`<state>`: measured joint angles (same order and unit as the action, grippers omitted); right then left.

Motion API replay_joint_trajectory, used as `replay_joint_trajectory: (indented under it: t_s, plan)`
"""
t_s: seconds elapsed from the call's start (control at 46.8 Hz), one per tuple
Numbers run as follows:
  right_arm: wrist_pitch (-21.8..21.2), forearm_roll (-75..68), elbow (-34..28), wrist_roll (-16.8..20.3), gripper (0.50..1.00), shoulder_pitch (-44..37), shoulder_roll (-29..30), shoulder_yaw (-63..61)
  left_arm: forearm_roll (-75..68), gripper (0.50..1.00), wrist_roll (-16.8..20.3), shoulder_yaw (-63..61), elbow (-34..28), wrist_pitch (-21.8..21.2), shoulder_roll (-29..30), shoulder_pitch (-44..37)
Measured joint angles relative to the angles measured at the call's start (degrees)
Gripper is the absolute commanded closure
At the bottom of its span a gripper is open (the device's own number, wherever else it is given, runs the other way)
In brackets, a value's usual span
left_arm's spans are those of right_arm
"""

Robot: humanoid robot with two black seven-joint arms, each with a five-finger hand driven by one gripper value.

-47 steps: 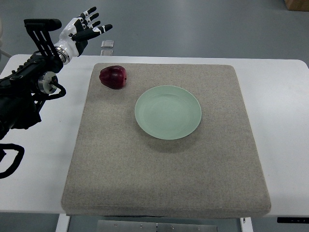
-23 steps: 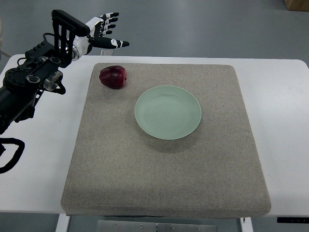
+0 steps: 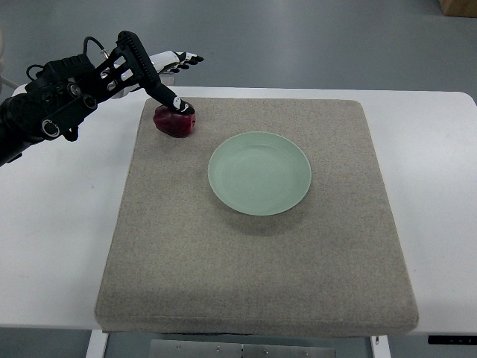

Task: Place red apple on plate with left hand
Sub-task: 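Lower the open left hand down over the red apple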

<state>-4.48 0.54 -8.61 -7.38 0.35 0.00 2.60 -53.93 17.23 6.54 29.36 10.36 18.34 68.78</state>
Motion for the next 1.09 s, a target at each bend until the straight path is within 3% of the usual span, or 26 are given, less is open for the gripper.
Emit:
replay_joint_trajectory:
  t_s: [0.278,0.556,1.09]
  plan:
    - [0.0,0.0,0.0,0.0,0.536,0.0,0.0,0.0,-10.7,0.529,0.1,-0.2,0.0,-1.0,0.0,0.8]
    - [0.0,0.0,0.0,0.0,0.536,0.0,0.0,0.0,-20.4,0.529,0.7,-1.6,0.1,-5.2,-0.1,0.3]
    - [0.0,0.0,0.0,0.0,0.536,0.0,0.0,0.0,-21.2,0.529,0.7,-4.5,0.0,-6.8,-0.2,-0.3]
